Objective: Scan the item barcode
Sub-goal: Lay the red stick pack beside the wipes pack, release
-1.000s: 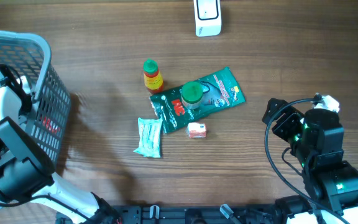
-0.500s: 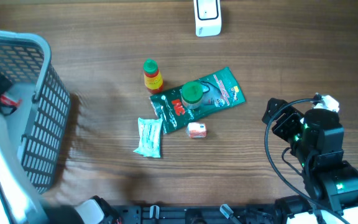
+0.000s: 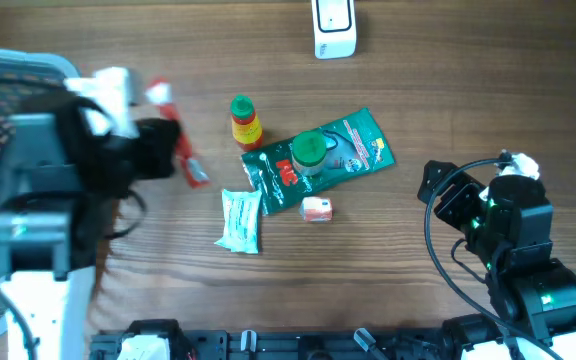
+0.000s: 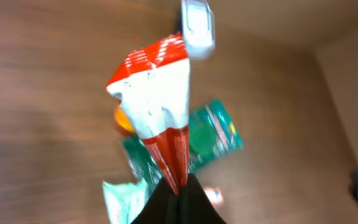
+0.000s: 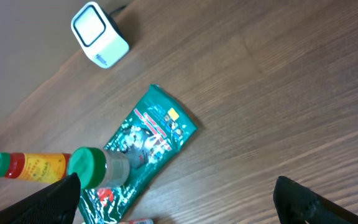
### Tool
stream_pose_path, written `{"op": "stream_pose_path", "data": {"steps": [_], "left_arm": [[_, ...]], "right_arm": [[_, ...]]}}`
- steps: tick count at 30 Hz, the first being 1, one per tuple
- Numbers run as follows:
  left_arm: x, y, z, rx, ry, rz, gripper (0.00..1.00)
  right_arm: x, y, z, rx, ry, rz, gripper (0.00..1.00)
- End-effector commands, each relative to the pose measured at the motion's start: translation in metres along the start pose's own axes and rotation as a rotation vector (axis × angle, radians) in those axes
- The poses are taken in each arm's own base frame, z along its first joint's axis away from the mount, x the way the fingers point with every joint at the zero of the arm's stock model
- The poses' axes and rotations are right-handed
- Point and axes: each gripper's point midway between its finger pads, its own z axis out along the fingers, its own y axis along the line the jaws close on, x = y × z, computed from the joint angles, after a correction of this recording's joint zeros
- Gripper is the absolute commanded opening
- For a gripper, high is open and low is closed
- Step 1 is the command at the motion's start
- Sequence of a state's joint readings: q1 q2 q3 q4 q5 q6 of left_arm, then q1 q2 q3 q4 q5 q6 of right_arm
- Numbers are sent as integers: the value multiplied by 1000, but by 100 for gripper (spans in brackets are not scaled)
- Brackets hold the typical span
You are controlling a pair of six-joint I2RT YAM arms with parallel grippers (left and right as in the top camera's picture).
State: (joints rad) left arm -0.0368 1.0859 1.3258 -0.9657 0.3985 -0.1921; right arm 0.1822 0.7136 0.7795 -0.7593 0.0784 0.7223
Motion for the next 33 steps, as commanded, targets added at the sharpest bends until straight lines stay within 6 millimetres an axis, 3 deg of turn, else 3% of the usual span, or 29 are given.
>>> {"op": "stream_pose_path", "data": {"steps": [1, 7, 11, 15, 18, 19, 20, 21, 22, 26, 29, 33], "left_arm": [[52, -27, 41, 34, 126, 102, 4], [132, -26, 107, 10, 214, 43, 4], [173, -26, 145, 40, 249, 5, 4], [191, -20, 174, 28, 284, 11, 4], [197, -13, 184, 2, 299, 10, 4], [198, -12, 184, -4, 304, 10, 8], [199, -11, 184, -6, 307, 10, 28], [198, -12, 183, -4, 304, 12, 63], [196, -11, 183, -7, 295, 24, 100], [162, -2, 170, -32, 191, 81, 100], [96, 6, 140, -42, 19, 100, 100], [-4, 19, 75, -86, -275, 119, 100]], "right_arm": [[7, -5, 0, 14, 30, 10, 100], [10, -7, 0, 25, 43, 10, 100], [11, -8, 0, 26, 44, 10, 100], [12, -9, 0, 31, 50, 9, 100], [15, -11, -1, 41, 61, 8, 100], [15, -11, -1, 42, 62, 8, 100], [15, -11, -1, 42, 62, 8, 100], [15, -11, -1, 41, 61, 8, 100], [15, -11, -1, 41, 61, 8, 100], [15, -11, 0, 41, 61, 8, 100], [15, -11, 0, 41, 61, 9, 100], [15, -11, 0, 41, 61, 11, 100]]}}
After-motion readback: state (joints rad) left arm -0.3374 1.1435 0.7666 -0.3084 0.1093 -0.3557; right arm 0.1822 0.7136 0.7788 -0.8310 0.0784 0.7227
